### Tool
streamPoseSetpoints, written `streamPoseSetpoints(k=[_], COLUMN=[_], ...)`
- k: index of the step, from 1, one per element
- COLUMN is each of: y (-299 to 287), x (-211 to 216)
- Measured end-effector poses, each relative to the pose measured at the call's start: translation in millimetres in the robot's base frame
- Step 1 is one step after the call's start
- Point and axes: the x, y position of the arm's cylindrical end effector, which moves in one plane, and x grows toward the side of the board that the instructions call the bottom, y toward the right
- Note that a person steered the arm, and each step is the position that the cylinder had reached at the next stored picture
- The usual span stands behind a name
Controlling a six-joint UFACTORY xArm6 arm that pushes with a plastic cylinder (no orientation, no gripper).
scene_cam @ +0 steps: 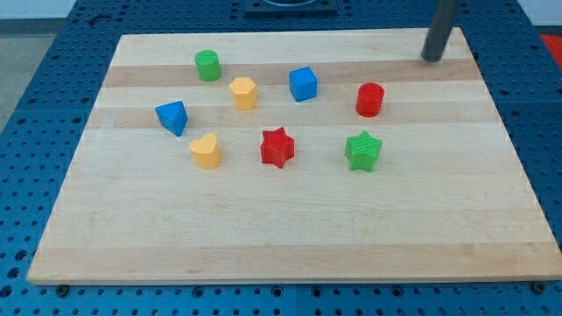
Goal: Slide the red circle towards the top side of the board
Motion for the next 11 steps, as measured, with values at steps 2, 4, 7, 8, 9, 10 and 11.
streamPoseSetpoints(k=[2,4,7,8,9,10,11], y=[8.8,-41.4,-104.6,-104.0,-102.0,-102.0,-95.7], x=[19.6,135.9,70.4,42.7,50.2,81.5,71.7])
